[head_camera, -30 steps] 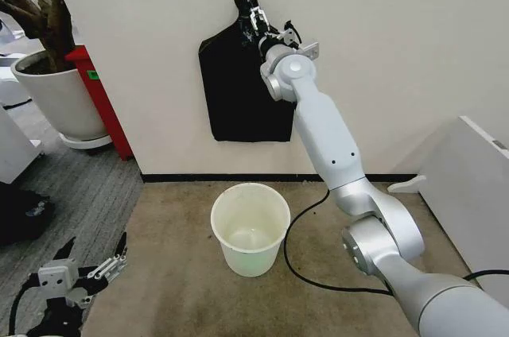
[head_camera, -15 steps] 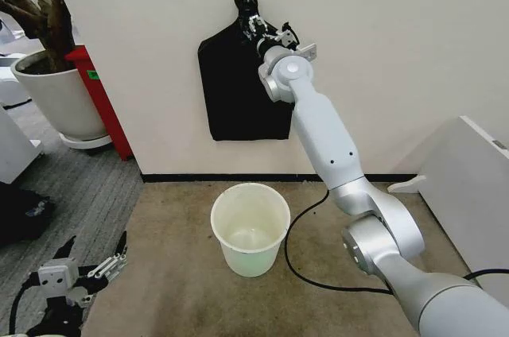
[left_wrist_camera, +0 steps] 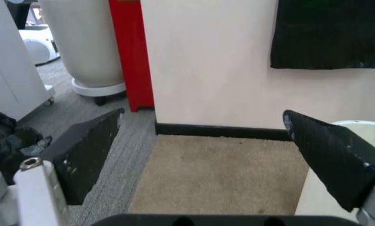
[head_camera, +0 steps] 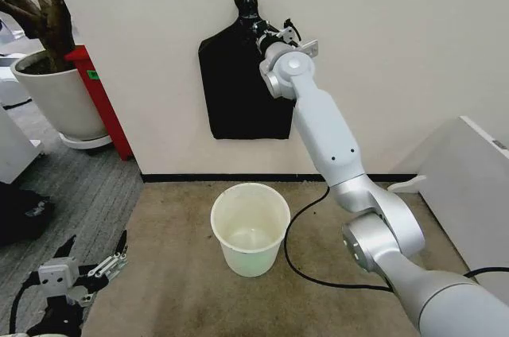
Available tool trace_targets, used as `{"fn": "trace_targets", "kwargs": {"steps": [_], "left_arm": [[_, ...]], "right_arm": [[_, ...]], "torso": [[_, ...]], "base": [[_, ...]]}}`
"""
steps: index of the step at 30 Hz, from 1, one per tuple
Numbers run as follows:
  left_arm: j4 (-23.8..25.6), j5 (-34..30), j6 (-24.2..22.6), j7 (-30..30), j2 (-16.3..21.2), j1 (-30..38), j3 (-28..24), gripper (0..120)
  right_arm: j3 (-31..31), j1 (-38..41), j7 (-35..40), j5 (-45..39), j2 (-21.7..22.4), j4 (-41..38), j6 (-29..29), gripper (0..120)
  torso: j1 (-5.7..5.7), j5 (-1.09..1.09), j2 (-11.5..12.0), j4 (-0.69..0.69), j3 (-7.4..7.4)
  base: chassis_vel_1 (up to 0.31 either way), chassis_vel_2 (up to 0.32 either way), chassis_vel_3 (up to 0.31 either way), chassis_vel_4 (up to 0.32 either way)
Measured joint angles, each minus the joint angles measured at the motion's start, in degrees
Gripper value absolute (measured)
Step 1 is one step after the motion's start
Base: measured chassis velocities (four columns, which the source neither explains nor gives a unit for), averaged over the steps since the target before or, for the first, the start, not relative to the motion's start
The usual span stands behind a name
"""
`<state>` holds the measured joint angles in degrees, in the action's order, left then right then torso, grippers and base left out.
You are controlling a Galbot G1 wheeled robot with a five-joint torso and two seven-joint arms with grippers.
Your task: Place the garbage bag over the trash bin.
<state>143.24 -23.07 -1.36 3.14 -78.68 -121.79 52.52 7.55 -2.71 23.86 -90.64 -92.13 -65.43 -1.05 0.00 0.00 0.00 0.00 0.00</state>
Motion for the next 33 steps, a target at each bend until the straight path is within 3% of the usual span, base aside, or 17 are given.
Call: {"fn": "trace_targets", "kwargs": {"steps": [18, 33], "left_arm": [[0.00, 0.08, 0.13, -0.04, -0.06, 0.06, -0.06, 100], [0.00, 0.40, 0.59, -0.09, -0.52, 0.53, -0.27, 100]], "right_arm": [[-2.31, -3.03, 9.67, -2.32, 0.00, -5.69, -0.13, 0], [-7.41, -10.31, 15.31, -6.54, 0.12, -17.63, 0.20, 0]], "torso": [[0.00, 0.00, 0.00, 0.00, 0.00], [0.00, 0.00, 0.00, -0.01, 0.00]], "base": [[0.000, 0.000, 0.000, 0.000], [0.000, 0.000, 0.000, 0.000]]}}
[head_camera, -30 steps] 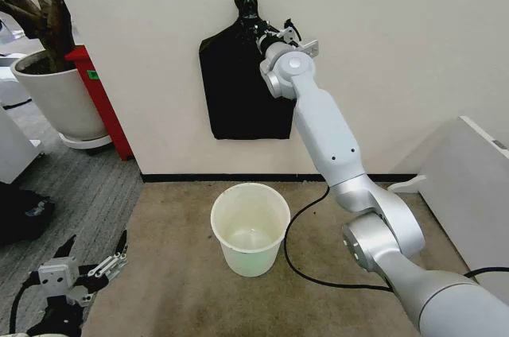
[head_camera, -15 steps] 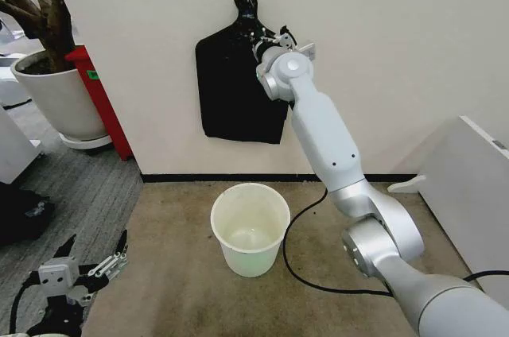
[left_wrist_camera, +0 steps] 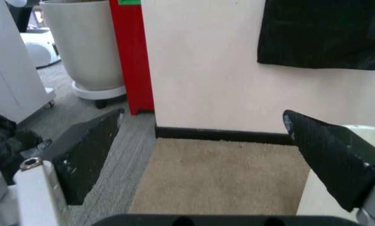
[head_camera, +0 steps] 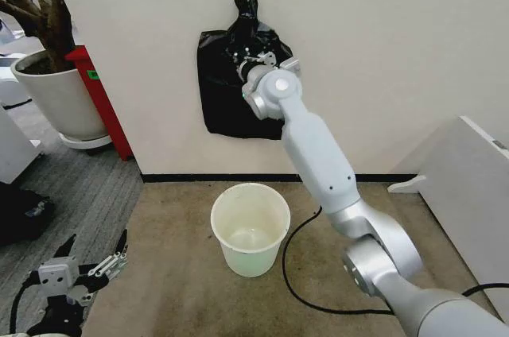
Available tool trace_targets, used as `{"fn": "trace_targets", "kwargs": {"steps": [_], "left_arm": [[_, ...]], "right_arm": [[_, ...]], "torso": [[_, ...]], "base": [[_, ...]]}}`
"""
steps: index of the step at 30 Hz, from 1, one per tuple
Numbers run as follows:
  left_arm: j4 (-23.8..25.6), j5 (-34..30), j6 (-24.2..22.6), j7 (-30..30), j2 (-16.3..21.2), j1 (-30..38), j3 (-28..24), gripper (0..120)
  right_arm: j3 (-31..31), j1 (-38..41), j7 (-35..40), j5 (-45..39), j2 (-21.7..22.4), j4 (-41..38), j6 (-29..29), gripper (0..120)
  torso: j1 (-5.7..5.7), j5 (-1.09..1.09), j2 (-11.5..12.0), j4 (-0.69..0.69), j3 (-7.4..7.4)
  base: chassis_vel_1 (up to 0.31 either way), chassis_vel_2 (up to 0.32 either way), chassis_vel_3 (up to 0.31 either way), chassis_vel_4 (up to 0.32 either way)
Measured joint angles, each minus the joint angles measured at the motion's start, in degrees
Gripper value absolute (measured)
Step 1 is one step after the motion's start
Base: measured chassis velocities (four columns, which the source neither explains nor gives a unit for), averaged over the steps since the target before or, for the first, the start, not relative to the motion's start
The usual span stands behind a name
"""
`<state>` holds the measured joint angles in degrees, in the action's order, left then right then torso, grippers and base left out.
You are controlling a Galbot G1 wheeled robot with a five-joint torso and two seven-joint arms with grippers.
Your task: Place the garbage bag over the trash bin.
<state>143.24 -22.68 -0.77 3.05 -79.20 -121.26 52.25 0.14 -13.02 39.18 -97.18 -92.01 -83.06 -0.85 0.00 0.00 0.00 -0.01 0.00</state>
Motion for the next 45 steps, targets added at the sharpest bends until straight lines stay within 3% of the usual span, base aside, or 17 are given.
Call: {"fn": "trace_targets", "kwargs": {"steps": [14, 25, 33, 42, 45], "left_arm": [[0.00, 0.35, 0.48, -0.11, -0.52, 0.61, -0.23, 100], [0.00, 0.35, 0.51, -0.14, -0.56, 0.64, -0.23, 100], [0.00, 0.35, 0.54, -0.16, -0.57, 0.68, -0.25, 100], [0.00, 0.35, 0.53, -0.19, -0.57, 0.69, -0.27, 100], [-0.01, 0.35, 0.54, -0.20, -0.57, 0.69, -0.27, 100]], "right_arm": [[-0.64, -10.15, 1.26, -1.99, 7.23, -7.77, -0.38, 0], [2.23, -4.12, 0.95, 0.53, 6.04, -10.82, -0.96, 2], [8.18, 4.53, 1.14, 2.40, 0.02, 1.05, -0.09, 26], [10.50, 7.11, 3.90, 5.26, -0.26, 8.07, 1.17, 55], [10.68, 7.58, 4.52, 6.32, -0.22, 9.75, 1.54, 70]], "torso": [[0.00, -0.01, 0.00, 0.02, 0.00], [0.00, 0.00, 0.00, 0.01, 0.00], [0.00, 0.01, 0.00, -0.01, 0.00], [0.00, -0.01, 0.00, 0.02, -0.01], [0.00, -0.01, 0.00, 0.01, -0.01]], "base": [[0.000, 0.000, 0.000, 0.000], [0.000, 0.000, 0.000, 0.000], [0.000, 0.000, 0.000, 0.000], [0.000, 0.000, 0.000, 0.000], [0.000, 0.000, 0.000, 0.000]]}}
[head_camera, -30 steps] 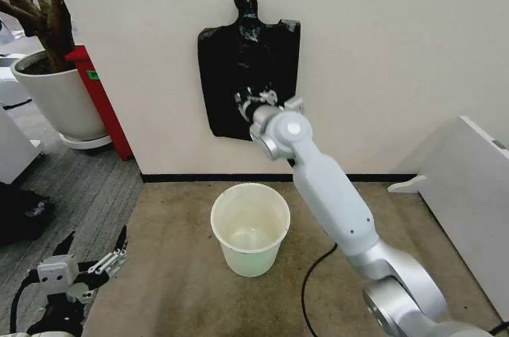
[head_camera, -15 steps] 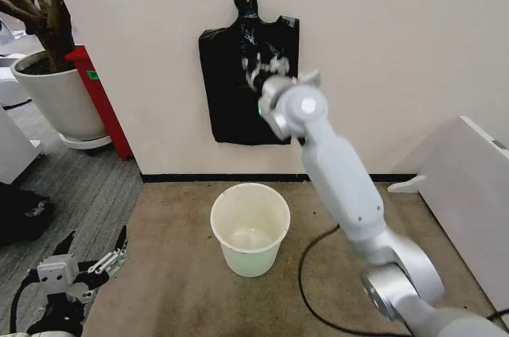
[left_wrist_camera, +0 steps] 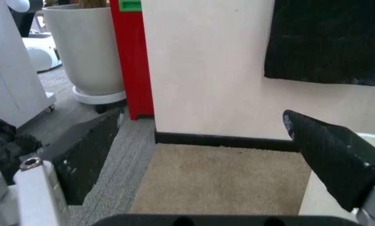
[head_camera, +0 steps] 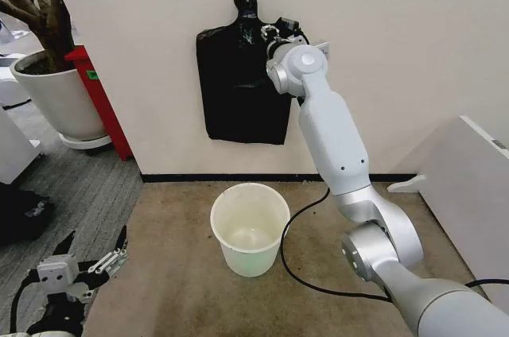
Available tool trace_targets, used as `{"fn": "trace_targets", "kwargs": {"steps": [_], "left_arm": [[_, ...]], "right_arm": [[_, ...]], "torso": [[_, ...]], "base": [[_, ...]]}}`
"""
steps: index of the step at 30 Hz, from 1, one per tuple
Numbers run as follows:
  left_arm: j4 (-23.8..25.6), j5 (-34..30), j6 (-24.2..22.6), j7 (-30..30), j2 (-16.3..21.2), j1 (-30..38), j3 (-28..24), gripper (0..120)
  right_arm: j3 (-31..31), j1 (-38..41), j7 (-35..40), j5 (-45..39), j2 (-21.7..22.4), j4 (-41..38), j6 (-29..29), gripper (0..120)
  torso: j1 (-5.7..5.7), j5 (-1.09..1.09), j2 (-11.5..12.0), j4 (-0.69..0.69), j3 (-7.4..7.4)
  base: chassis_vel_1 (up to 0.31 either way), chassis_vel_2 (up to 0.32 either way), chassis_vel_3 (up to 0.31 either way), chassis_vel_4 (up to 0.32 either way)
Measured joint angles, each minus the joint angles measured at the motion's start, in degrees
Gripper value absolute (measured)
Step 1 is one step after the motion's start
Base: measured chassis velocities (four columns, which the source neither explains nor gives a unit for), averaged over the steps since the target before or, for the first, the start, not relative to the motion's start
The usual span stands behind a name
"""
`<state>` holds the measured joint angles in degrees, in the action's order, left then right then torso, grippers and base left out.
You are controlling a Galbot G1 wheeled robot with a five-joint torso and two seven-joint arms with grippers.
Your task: Place the garbage bag over the trash bin.
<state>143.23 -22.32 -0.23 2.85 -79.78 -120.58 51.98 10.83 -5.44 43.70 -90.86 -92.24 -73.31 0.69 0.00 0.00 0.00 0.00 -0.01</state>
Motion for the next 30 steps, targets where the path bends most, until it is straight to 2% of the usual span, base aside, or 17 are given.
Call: {"fn": "trace_targets", "kwargs": {"steps": [2, 5, 8, 14, 22, 30], "left_arm": [[0.00, 0.00, 0.00, -0.01, 0.00, 0.00, 0.00, 100], [0.00, 0.00, 0.00, -0.02, 0.00, 0.00, 0.00, 100], [0.00, 0.00, 0.00, -0.03, 0.00, 0.01, 0.00, 100], [0.00, 0.00, 0.00, -0.05, 0.01, 0.00, 0.00, 100], [0.00, 0.00, 0.00, -0.09, 0.01, -0.06, 0.00, 100], [0.00, 0.01, 0.01, -0.12, -0.02, -0.11, 0.00, 100]], "right_arm": [[0.06, 0.05, 0.06, 0.08, 0.01, 0.13, 0.06, 74], [-0.26, 0.12, 0.46, 0.05, 0.04, -0.52, 0.23, 89], [-1.56, -0.20, 1.26, -0.97, 0.05, -3.07, 0.46, 98], [-2.71, -0.17, 1.82, -2.33, 0.05, -4.57, 0.72, 100], [-2.20, 2.08, -2.11, -1.65, 0.08, 0.08, -0.47, 100], [-4.14, 2.44, -3.59, -0.83, 0.10, 0.39, -2.57, 100]], "torso": [[0.00, 0.00, 0.00, 0.00, 0.00], [0.00, 0.00, 0.00, 0.01, 0.00], [0.00, 0.02, 0.00, 0.00, 0.01], [0.00, 0.02, 0.00, 0.00, 0.01], [0.00, 0.00, 0.00, 0.00, 0.01], [0.00, 0.00, 0.00, 0.01, 0.00]], "base": [[0.000, 0.000, 0.000, 0.000], [0.000, 0.000, 0.000, 0.000], [0.000, 0.000, 0.000, 0.000], [0.000, 0.000, 0.000, 0.000], [0.000, 0.000, 0.000, 0.000], [0.000, 0.000, 0.000, 0.000]]}}
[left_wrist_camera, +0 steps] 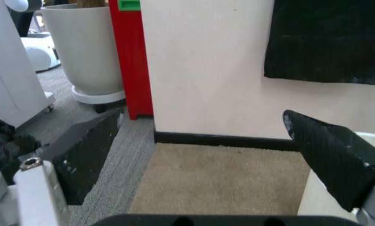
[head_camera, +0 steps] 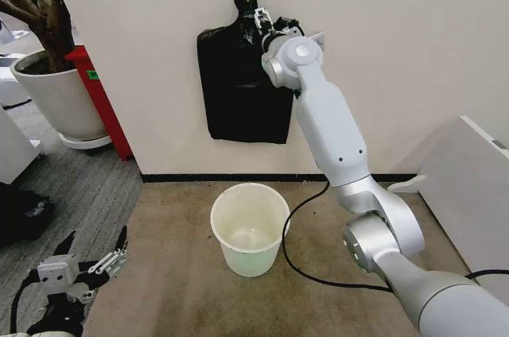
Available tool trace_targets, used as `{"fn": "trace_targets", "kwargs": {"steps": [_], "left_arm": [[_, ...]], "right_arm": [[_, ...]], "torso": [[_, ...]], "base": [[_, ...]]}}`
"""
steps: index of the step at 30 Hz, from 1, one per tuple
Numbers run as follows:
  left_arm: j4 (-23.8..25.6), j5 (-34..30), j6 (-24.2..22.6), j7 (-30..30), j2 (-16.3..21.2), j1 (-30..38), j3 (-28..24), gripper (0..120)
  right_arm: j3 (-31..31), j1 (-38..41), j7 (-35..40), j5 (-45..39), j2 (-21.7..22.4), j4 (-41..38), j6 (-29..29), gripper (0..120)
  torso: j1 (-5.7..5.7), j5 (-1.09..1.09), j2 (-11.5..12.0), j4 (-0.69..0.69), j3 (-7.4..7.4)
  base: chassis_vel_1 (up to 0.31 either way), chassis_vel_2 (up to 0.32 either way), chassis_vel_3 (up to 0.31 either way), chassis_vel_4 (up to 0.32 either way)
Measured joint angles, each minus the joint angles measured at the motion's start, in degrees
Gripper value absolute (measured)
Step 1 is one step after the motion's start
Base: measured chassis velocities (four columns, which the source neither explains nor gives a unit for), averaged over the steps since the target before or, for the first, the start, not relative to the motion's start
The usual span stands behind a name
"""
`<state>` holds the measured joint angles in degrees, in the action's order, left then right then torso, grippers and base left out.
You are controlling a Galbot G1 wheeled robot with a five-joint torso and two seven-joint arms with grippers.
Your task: Place the garbage bag over the trash bin.
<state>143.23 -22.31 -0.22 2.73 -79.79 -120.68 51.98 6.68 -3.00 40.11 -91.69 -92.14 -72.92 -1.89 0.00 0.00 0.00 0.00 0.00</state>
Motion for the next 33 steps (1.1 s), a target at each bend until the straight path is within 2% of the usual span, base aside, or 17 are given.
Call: {"fn": "trace_targets", "kwargs": {"steps": [3, 4, 14, 22, 33], "left_arm": [[0.00, 0.01, 0.00, -0.01, -0.01, -0.01, 0.00, 100], [0.00, 0.02, 0.01, -0.02, -0.02, -0.02, 0.00, 100], [0.00, 0.06, 0.01, -0.07, -0.10, -0.05, 0.00, 100], [0.00, 0.09, 0.02, -0.10, -0.12, -0.06, 0.00, 100], [0.00, 0.11, 0.02, -0.15, -0.14, -0.03, -0.02, 100]], "right_arm": [[-2.70, 0.01, -1.15, 4.68, 0.00, 0.07, -3.96, 100], [-5.28, -0.05, -3.27, 9.36, 0.00, 0.07, -6.18, 100], [-7.19, 1.28, -5.06, 19.22, 0.02, 1.23, -9.17, 100], [-10.49, 1.05, -2.89, 27.71, -0.01, -2.96, -15.04, 100], [-6.72, 3.37, -3.05, 27.67, 0.00, 0.20, -15.18, 100]], "torso": [[0.00, 0.01, 0.00, 0.00, 0.00], [0.00, 0.00, 0.00, 0.00, 0.00], [0.00, 0.00, 0.00, 0.01, 0.00], [0.00, 0.01, 0.00, -0.02, 0.00], [0.00, 0.00, 0.00, 0.00, 0.00]], "base": [[0.000, 0.000, 0.000, 0.000], [0.000, 0.000, 0.000, 0.000], [0.000, 0.000, 0.000, 0.000], [0.000, 0.000, 0.000, 0.000], [0.000, 0.000, 0.000, 0.000]]}}
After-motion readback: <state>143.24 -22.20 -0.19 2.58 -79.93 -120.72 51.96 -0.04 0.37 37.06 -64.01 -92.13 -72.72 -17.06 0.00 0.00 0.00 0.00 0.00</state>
